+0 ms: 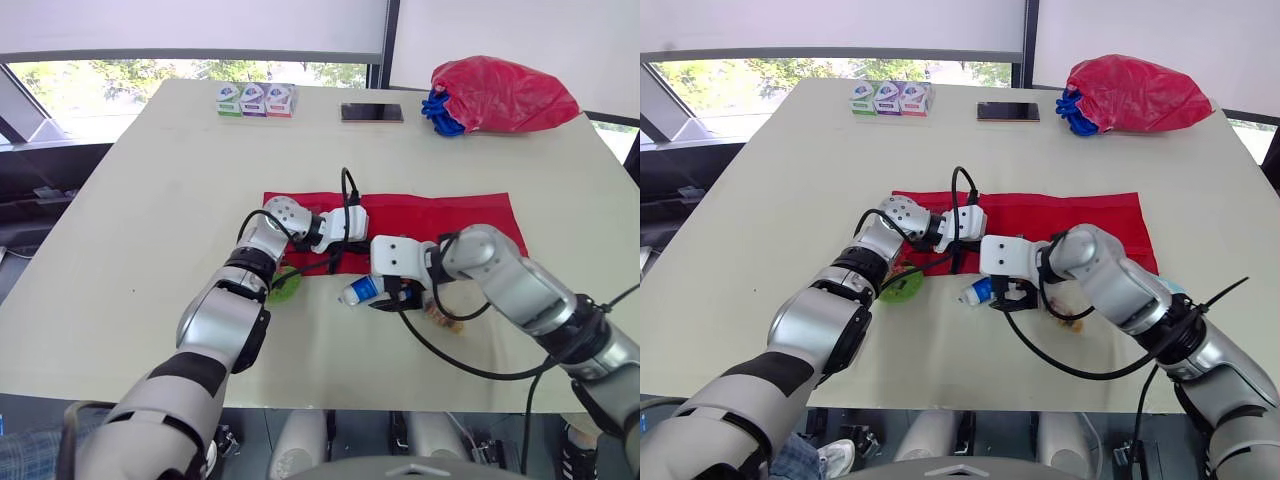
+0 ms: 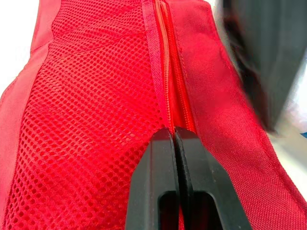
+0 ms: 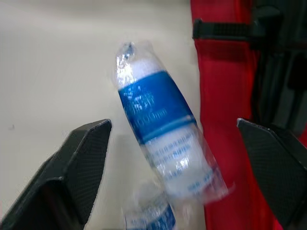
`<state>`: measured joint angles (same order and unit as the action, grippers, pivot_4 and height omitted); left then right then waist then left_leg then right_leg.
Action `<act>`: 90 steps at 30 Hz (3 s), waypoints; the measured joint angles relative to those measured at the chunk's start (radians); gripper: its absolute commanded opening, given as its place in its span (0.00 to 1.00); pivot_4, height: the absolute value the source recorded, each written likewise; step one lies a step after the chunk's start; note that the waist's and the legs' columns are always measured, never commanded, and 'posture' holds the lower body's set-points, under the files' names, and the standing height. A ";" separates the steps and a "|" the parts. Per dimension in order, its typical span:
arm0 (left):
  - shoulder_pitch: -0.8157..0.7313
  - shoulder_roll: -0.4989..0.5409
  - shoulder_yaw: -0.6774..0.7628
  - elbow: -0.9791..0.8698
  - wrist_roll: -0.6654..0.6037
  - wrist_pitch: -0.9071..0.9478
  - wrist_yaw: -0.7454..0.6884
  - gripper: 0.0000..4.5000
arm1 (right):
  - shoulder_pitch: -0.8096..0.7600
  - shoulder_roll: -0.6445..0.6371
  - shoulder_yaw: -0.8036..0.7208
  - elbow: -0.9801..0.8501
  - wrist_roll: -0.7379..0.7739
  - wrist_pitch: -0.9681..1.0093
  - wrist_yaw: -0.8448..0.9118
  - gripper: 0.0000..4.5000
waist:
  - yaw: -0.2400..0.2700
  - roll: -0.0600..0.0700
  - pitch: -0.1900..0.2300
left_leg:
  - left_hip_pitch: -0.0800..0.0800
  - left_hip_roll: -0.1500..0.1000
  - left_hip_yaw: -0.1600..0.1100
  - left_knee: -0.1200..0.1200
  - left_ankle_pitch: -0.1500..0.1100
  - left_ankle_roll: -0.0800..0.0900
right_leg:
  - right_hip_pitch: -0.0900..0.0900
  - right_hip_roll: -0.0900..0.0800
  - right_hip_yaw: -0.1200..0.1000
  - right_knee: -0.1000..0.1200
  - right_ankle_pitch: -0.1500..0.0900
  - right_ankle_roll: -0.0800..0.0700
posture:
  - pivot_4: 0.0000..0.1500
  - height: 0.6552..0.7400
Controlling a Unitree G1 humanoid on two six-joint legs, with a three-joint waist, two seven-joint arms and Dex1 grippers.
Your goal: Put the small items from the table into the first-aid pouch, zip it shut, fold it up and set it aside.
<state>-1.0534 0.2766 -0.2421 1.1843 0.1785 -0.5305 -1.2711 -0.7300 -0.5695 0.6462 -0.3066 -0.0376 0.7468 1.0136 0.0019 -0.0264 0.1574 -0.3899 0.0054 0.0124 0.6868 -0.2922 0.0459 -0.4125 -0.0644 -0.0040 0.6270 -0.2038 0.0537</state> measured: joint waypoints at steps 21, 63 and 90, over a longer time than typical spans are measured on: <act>0.008 0.002 0.005 -0.024 -0.024 0.003 -0.012 0.00 | 0.009 -0.172 -0.205 -0.109 0.087 0.190 0.027 0.02 | -0.006 0.000 0.000 | -0.003 -0.001 -0.006 0.000 0.000 0.000 | 0.000 -0.001 -0.004 -0.001 0.000 0.000 | 1.00 1.00; 0.036 -0.004 0.005 -0.038 -0.025 0.005 -0.011 0.00 | 0.110 -0.167 -0.303 0.155 0.109 0.081 -0.119 0.04 | -0.010 0.000 0.000 | -0.004 -0.002 -0.008 0.000 0.000 0.000 | 0.000 -0.002 -0.006 -0.001 0.000 0.000 | 1.00 1.00; 0.086 -0.033 0.037 -0.185 -0.099 0.065 -0.016 0.00 | 0.236 0.104 -0.446 -0.112 0.291 0.613 -0.443 0.04 | -0.011 0.001 -0.001 | -0.006 -0.002 -0.012 0.001 0.000 0.000 | 0.000 -0.002 -0.008 0.000 0.000 0.000 | 1.00 1.00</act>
<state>-0.9678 0.2434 -0.2053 0.9992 0.0793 -0.4651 -1.2871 -0.4940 -0.4653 0.1998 -0.4186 0.2539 1.3599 0.5706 -0.0089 -0.0257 0.1569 -0.3958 0.0032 0.0005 0.6880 -0.2919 0.0454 -0.4124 -0.0667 -0.0122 0.6268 -0.2037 0.0535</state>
